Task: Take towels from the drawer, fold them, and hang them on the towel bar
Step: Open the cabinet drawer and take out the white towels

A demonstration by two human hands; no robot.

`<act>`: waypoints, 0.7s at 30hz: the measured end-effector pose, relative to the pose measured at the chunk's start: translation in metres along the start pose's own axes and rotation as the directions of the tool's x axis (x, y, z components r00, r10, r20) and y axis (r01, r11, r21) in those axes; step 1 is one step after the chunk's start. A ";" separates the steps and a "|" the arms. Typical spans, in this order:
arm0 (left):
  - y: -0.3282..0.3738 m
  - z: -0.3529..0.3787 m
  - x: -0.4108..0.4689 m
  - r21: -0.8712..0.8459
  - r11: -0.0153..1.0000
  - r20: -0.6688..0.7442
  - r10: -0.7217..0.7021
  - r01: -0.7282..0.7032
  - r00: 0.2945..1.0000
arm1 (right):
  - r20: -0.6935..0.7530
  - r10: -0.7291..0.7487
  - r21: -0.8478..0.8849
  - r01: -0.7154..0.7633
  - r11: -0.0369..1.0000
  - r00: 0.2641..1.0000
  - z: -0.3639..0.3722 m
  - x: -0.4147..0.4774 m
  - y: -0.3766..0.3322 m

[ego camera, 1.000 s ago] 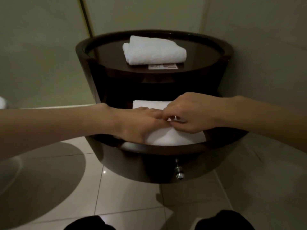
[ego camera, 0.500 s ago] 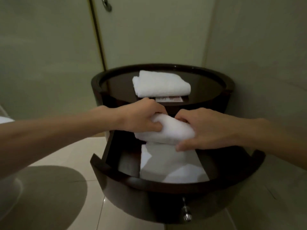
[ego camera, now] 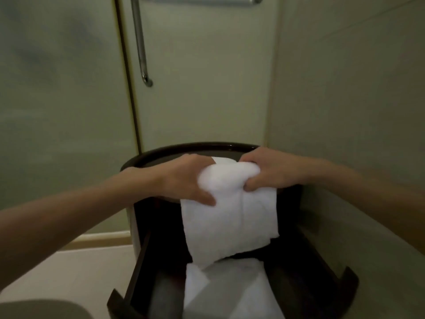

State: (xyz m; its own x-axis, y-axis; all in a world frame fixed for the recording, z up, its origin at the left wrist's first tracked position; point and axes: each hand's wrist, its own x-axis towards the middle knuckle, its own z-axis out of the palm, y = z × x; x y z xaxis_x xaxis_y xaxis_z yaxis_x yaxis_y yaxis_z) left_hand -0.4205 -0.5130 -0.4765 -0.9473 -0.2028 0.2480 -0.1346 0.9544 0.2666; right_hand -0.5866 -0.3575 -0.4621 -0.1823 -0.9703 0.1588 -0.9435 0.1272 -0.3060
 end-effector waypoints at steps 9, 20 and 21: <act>0.002 -0.092 0.050 0.057 0.998 -0.204 0.021 -0.009 0.979 | -0.152 0.048 0.106 -0.032 0.994 0.987 -0.090 0.056 -0.012; -0.044 -0.100 0.116 0.463 0.865 -0.560 0.117 0.193 0.820 | -0.615 -0.113 -0.271 -0.075 0.960 0.780 -0.077 0.135 0.005; -0.050 -0.086 0.118 0.498 0.844 -0.558 0.138 0.198 0.818 | -0.642 -0.129 -0.310 -0.102 0.945 0.756 -0.063 0.138 0.009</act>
State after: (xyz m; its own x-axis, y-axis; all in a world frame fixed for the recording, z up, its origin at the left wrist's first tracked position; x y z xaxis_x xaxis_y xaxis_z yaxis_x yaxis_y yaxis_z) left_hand -0.5004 -0.6035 -0.3806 -0.6314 -0.1570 0.7594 -0.4456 0.8749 -0.1896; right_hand -0.6383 -0.4776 -0.3837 -0.1938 -0.6179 0.7620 -0.9590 0.2832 -0.0143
